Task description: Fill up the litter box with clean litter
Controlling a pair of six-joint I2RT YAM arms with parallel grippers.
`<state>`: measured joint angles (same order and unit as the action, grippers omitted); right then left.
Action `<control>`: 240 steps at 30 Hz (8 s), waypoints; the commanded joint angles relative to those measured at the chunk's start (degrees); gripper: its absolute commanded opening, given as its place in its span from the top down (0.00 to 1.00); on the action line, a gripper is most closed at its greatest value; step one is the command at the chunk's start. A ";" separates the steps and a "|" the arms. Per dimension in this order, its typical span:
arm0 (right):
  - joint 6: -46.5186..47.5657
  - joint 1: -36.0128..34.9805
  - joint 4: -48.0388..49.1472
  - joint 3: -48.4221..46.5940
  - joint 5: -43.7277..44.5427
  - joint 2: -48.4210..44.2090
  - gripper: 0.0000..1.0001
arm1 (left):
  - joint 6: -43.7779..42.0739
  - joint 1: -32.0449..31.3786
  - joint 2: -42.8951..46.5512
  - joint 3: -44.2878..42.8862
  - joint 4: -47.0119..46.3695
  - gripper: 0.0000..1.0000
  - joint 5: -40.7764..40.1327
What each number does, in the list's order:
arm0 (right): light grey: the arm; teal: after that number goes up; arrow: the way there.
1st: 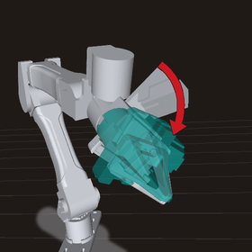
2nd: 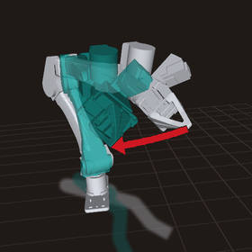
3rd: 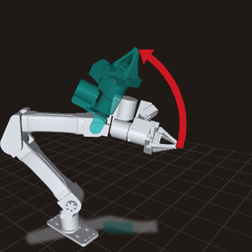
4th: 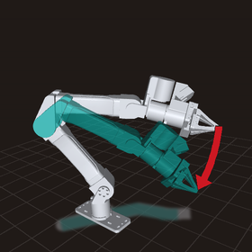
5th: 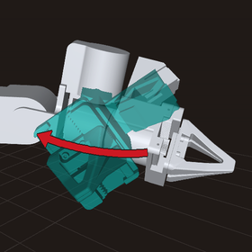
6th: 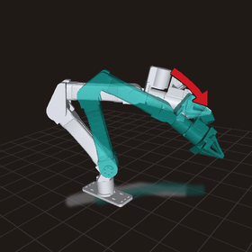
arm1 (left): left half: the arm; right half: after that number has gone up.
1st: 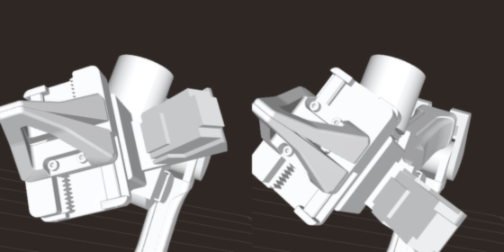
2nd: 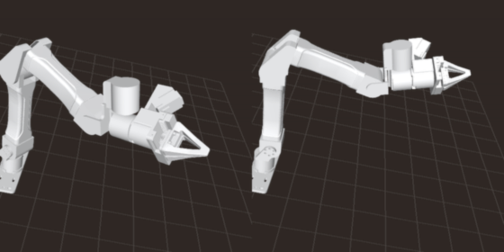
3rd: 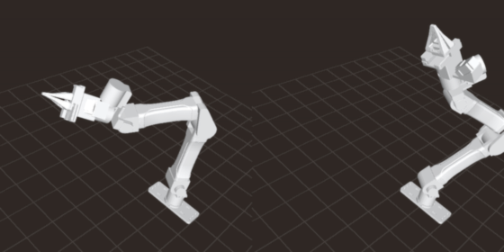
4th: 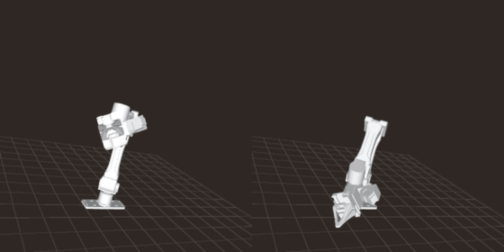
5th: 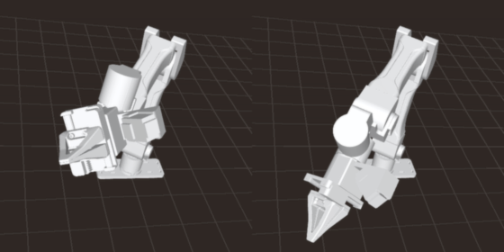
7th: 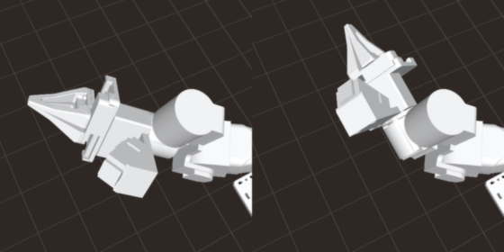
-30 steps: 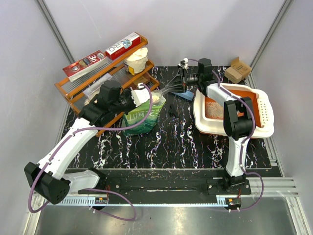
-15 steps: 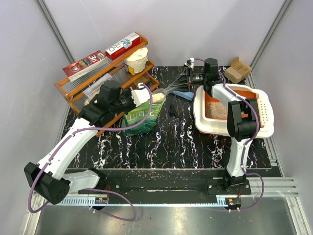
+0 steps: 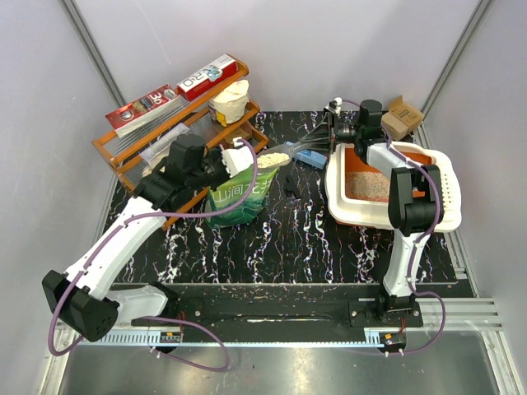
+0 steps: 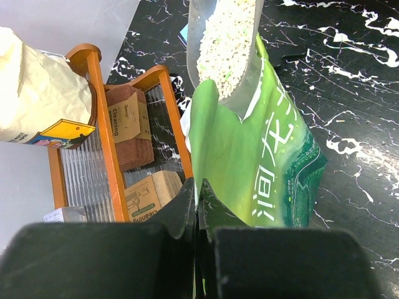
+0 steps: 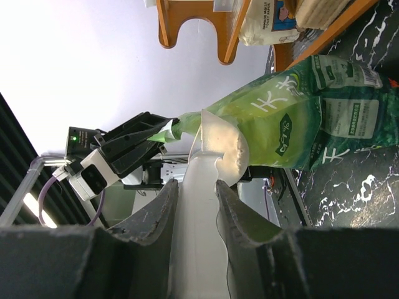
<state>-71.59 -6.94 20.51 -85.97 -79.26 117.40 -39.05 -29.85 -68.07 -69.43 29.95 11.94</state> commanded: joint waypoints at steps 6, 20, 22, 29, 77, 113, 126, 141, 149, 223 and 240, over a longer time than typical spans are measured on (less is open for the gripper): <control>-3.99 1.40 5.42 0.55 -3.44 -4.46 1.00 | -0.50 -0.21 0.13 -3.43 -5.52 1.00 -1.49; 0.84 13.25 -2.40 3.00 -3.88 -12.90 1.00 | 1.16 -0.21 -2.06 -2.90 -9.65 1.00 1.50; 1.28 15.45 -2.84 4.14 -3.71 -14.82 1.00 | 1.51 -0.21 -2.76 -3.52 -10.09 1.00 1.94; 9.70 28.46 -12.85 10.37 2.44 -23.35 1.00 | 2.13 -0.39 -4.26 -4.14 -11.23 1.00 5.28; 84.70 19.25 -76.23 -22.73 48.11 -35.15 0.95 | 3.80 -0.74 1.01 0.96 -10.98 1.00 2.12; 66.67 -23.65 -81.16 -35.94 62.29 -10.25 1.00 | 3.71 -0.74 2.60 -1.76 -18.70 1.00 7.83; 63.86 -23.65 -78.96 -30.75 64.14 -8.87 1.00 | 1.00 -1.71 2.07 1.04 -20.03 1.00 6.44; 61.84 -23.73 -74.22 -30.65 52.48 4.85 1.00 | 1.34 -1.79 2.95 4.04 -19.50 1.00 4.67; 59.20 -17.94 -71.58 -33.29 33.67 4.15 1.00 | 0.11 -1.71 2.42 3.77 -19.32 1.00 3.79; 54.09 39.46 -55.93 12.66 44.96 -39.35 1.00 | 3.45 -1.62 3.30 3.59 -17.65 0.98 4.23; 89.81 29.55 -57.86 10.74 74.50 -47.62 1.00 | 3.80 -1.71 3.56 3.95 -17.74 0.95 5.19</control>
<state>0.30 30.63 -36.34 -72.86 -12.78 71.72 -35.97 -31.51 -66.85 -64.20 19.64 14.76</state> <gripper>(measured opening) 0.327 0.046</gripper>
